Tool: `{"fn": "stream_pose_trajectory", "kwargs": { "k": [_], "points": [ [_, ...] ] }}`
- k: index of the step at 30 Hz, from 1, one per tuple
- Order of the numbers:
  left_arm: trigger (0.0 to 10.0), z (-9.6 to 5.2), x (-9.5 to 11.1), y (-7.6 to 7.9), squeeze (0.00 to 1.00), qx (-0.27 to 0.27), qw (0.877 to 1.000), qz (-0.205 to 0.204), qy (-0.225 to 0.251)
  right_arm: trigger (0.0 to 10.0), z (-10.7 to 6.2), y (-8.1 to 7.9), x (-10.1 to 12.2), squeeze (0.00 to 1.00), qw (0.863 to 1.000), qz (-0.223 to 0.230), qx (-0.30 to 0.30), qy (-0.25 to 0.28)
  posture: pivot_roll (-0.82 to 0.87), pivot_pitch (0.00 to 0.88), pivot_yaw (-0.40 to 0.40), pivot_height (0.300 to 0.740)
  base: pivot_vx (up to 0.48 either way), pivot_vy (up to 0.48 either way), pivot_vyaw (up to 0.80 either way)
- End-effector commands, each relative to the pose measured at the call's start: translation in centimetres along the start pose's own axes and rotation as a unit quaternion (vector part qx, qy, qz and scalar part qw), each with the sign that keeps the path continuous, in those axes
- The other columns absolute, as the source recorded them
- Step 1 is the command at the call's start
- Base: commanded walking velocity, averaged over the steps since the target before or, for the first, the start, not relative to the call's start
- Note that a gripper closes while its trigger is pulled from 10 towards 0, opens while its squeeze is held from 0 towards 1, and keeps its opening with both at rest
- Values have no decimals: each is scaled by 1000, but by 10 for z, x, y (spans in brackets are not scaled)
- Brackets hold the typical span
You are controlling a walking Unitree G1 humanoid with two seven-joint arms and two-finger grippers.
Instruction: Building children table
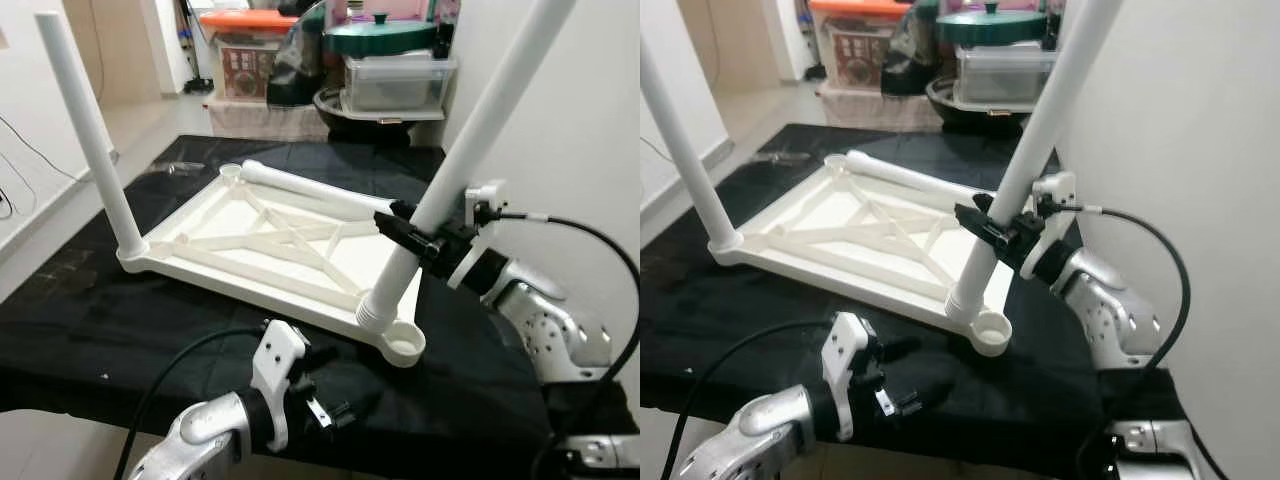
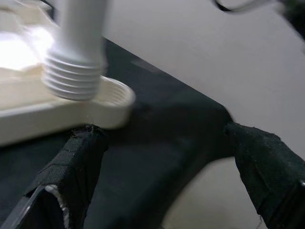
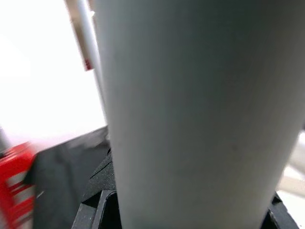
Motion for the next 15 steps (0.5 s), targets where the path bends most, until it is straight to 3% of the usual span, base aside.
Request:
{"fn": "stream_pose_trajectory", "kwargs": {
  "k": [1,8,15],
  "points": [
    [10000,-2,0,5,0,-9,1000,-5,-4,10000,-1,-3,-2,0,999,15,28,-11,214,98,-29,740,0,0,0],
    [10000,-15,5,8,0,-4,1000,-15,-12,10000,-19,2,-12,0,996,17,65,-59,235,161,-11,740,0,0,0],
    [10000,-24,7,13,0,-9,1000,-12,-24,10000,-29,12,-7,0,996,25,67,-57,253,185,-2,740,0,0,0]
  ]
}}
Point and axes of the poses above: a point about 5 cm out from each wrist's last joint towards the gripper, its own z axis pointing out of the wrist towards the gripper, its own x axis along the axis of the wrist's last joint, y = z × x, the point moved 4 cm from there along z, pointing out of the wrist towards the gripper, and after that the axes turned 12 degrees about z, right-handed, at the moved point
